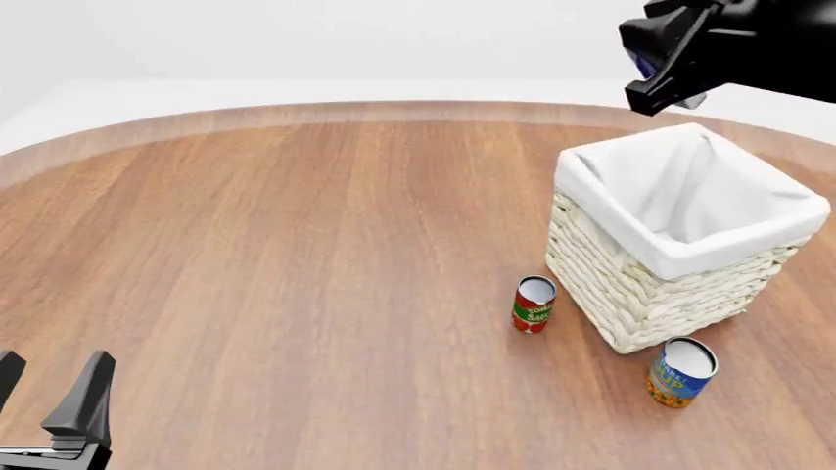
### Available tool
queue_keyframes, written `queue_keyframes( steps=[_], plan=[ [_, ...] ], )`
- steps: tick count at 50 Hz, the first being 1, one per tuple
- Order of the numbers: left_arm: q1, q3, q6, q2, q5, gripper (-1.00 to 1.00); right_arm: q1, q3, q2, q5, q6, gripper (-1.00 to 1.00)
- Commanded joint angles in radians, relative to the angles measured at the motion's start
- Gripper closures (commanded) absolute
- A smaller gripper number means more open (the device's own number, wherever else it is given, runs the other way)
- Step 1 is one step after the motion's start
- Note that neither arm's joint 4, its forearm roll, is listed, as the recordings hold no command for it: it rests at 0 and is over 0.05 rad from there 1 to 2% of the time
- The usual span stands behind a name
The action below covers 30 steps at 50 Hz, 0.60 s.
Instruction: Pick up the alphabet soup and the cream cheese box, and put them in the basket.
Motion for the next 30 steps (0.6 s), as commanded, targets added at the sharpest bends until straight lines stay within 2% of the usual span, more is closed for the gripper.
queue_keyframes(
  steps=[1,9,15,16,30],
  plan=[
    [0.0,0.0,0.0,0.0,0.0,-1.0,-0.021,-0.017,-0.032,0.055,0.052,1.0],
    [0.0,0.0,0.0,0.0,0.0,-1.0,-0.026,-0.022,-0.062,0.097,0.08,1.0],
    [0.0,0.0,0.0,0.0,0.0,-1.0,-0.042,-0.011,-0.066,0.1,0.092,1.0],
    [0.0,0.0,0.0,0.0,0.0,-1.0,-0.045,-0.012,-0.07,0.103,0.11,1.0],
    [0.0,0.0,0.0,0.0,0.0,-1.0,-0.065,0.036,-0.085,0.1,0.164,1.0]
  ],
)
